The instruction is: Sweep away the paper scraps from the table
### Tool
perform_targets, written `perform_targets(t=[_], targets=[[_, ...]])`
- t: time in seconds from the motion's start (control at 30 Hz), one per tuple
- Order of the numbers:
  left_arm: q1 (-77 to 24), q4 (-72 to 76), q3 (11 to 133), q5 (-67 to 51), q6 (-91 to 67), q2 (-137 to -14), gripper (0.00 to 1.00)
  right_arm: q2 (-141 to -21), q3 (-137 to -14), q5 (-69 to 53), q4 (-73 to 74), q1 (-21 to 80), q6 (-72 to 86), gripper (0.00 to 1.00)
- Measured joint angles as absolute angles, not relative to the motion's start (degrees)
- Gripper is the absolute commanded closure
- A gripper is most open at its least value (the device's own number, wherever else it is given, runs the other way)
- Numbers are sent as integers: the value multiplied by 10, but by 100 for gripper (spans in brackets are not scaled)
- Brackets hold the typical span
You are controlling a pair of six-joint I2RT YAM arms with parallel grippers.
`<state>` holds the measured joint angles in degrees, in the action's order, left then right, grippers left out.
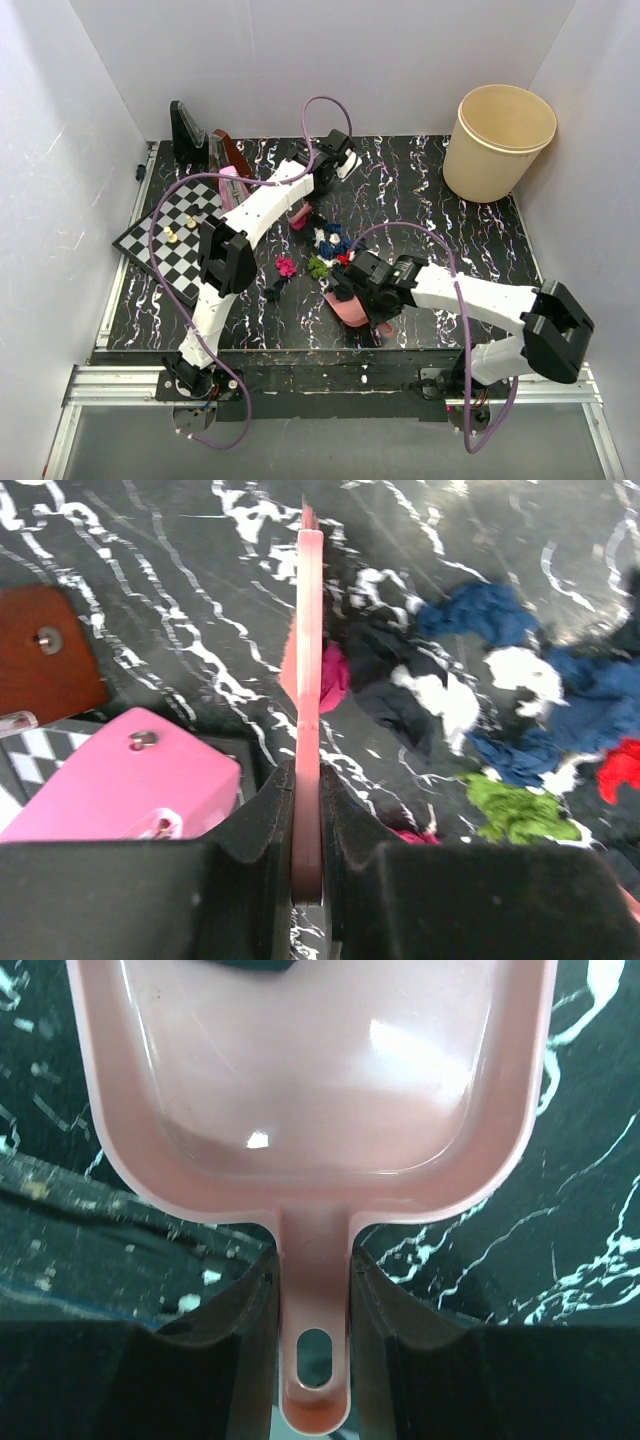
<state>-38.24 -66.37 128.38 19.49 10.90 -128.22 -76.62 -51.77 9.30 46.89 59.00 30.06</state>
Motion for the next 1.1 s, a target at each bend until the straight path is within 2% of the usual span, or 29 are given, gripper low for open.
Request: perform_targets(t=[0.33,0.7,0.93,1.1], targets=[[-406,-719,1282,80,73,-1274,100,-853,-521,176,361,590,260,99],[-436,-757,1164,-4,23,-1147,100,-896,-550,214,296,590,222,99],[-434,-768,1128,68,-20,-1097,100,-882,-548,204,292,590,219,99],[-418,-759,1123,125,-50,-1094,100,-807,-528,170,301,591,220,99]])
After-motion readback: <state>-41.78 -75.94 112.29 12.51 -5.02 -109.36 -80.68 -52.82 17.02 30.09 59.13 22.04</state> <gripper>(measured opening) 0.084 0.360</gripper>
